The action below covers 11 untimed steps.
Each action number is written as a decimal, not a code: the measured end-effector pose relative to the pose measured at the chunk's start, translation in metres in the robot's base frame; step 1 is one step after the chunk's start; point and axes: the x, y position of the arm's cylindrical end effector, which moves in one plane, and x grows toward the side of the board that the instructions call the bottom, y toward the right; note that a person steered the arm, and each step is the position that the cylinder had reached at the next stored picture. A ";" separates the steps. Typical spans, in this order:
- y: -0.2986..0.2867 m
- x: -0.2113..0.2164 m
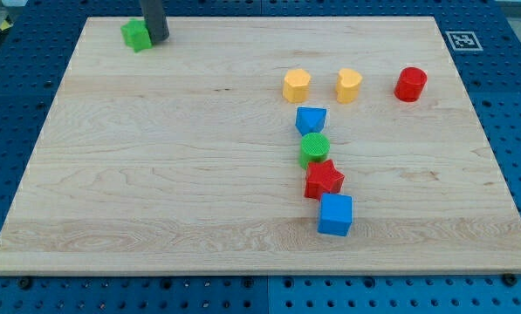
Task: Move the green star to the top
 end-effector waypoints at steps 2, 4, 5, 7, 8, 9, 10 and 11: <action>0.011 0.016; -0.006 0.054; -0.046 0.043; -0.046 0.003; -0.046 0.014; -0.043 0.057; -0.018 0.070; 0.012 0.053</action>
